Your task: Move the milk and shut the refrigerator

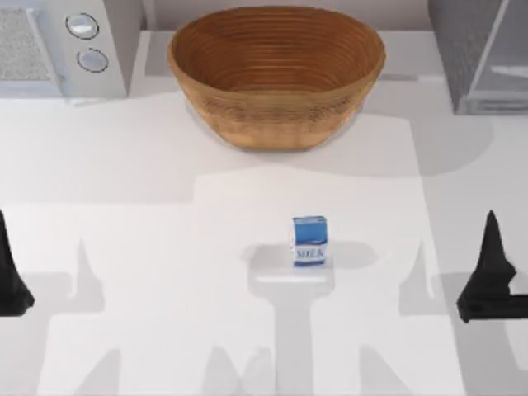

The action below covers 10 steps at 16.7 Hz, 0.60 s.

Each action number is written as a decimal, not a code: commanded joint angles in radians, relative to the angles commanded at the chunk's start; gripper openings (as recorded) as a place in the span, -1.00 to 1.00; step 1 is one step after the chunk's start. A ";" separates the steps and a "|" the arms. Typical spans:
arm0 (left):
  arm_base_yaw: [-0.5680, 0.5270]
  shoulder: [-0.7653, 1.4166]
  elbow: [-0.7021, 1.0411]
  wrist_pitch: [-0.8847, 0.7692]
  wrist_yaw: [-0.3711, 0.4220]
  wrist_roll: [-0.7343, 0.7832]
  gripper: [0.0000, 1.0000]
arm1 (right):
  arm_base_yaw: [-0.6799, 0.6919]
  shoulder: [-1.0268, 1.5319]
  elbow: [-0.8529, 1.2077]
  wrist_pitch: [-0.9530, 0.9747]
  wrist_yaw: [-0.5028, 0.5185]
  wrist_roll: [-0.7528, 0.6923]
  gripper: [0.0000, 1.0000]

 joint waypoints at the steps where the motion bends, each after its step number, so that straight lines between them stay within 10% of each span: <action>1: 0.000 0.000 0.000 0.000 0.000 0.000 1.00 | 0.000 0.000 0.000 0.000 0.000 0.000 1.00; 10: 0.000 0.000 0.000 0.000 0.000 0.000 1.00 | 0.027 0.192 0.081 0.134 0.005 0.003 1.00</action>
